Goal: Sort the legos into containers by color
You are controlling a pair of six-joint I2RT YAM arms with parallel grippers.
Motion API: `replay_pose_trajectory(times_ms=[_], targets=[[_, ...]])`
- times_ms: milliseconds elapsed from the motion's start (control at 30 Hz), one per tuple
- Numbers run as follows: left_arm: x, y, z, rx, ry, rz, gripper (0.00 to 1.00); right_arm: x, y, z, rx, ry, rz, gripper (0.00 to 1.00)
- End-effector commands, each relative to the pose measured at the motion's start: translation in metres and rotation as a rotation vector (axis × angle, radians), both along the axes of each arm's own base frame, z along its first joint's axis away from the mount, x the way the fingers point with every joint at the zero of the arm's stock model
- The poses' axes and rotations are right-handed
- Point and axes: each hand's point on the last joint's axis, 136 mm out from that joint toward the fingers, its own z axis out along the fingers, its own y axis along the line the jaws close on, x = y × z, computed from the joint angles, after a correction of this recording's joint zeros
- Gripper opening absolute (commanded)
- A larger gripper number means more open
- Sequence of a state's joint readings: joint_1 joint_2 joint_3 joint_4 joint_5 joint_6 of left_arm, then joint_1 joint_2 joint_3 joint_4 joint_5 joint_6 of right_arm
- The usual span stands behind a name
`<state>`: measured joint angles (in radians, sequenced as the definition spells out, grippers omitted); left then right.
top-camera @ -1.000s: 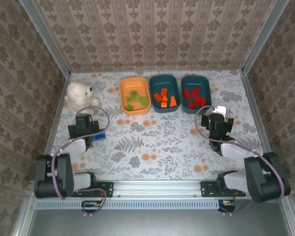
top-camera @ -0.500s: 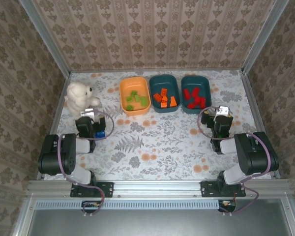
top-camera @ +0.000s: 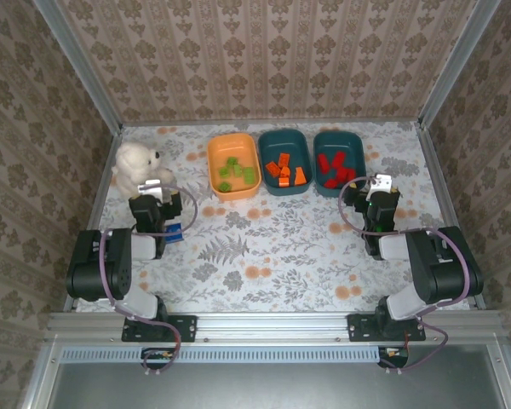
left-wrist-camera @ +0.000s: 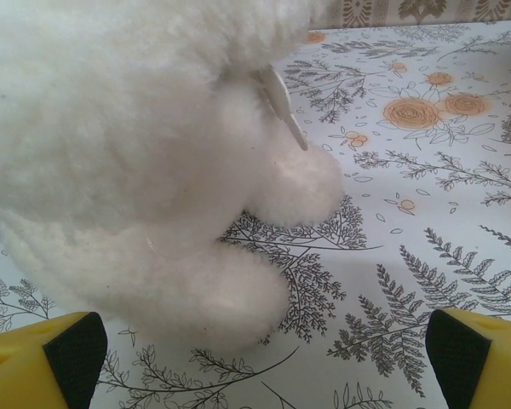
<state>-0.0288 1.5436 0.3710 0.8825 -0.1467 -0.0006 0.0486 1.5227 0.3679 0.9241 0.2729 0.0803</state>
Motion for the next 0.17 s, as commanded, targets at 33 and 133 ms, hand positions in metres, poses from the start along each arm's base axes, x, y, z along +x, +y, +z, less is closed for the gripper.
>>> replay_pose_trajectory(times_ms=[33, 133], targets=[[0.0055, -0.0029, 0.0107, 0.027, -0.027, -0.011, 1.0, 0.0049, 0.0036, -0.004, -0.011, 0.028, 0.021, 1.0], [0.0054, -0.0025, 0.0107, 0.027, -0.027, -0.01, 1.0, 0.0037, 0.0052, -0.0025, -0.014, 0.019, 0.031, 1.0]])
